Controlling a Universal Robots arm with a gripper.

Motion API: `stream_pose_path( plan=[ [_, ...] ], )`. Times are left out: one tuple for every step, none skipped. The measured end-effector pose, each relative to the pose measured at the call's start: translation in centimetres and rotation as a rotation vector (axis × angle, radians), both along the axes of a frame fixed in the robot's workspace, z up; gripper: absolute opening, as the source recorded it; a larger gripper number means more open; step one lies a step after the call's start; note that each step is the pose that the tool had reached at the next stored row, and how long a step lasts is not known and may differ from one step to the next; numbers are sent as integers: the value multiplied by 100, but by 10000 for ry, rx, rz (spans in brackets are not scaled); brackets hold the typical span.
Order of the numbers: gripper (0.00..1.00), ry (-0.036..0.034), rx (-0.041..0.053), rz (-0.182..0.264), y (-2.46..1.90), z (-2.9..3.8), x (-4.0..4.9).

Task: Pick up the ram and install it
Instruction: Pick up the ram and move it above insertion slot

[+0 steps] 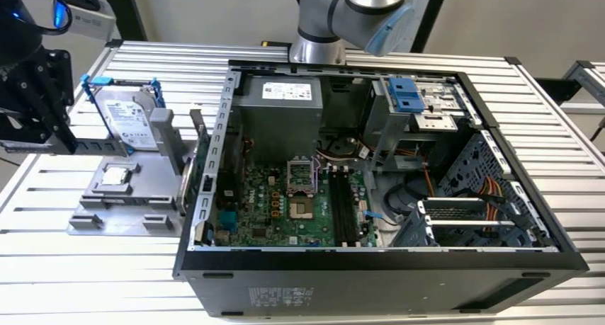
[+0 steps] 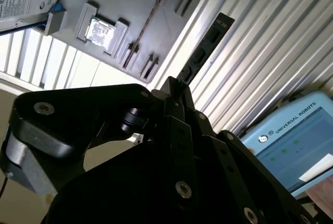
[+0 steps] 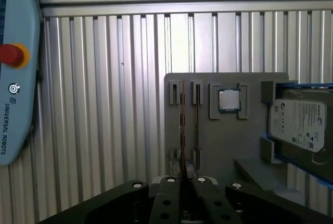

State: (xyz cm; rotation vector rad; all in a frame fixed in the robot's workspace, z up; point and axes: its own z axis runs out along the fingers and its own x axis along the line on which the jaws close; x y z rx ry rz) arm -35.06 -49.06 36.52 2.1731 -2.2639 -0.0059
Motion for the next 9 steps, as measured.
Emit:
stream_pose_path(
  plan=[
    [0, 0, 0, 0, 0, 8, 0],
    [0, 0, 0, 0, 0, 17, 0],
    [0, 0, 0, 0, 0, 24, 0],
    [0, 0, 0, 0, 0, 32, 0],
    [0, 0, 0, 0, 0, 40, 0],
    [0, 1, 0, 0, 0, 48, 0],
    [0, 0, 0, 3, -1, 55, 1],
    [0, 0, 0, 3, -1, 63, 2],
    [0, 0, 0, 3, -1, 69, 1]
  ],
)
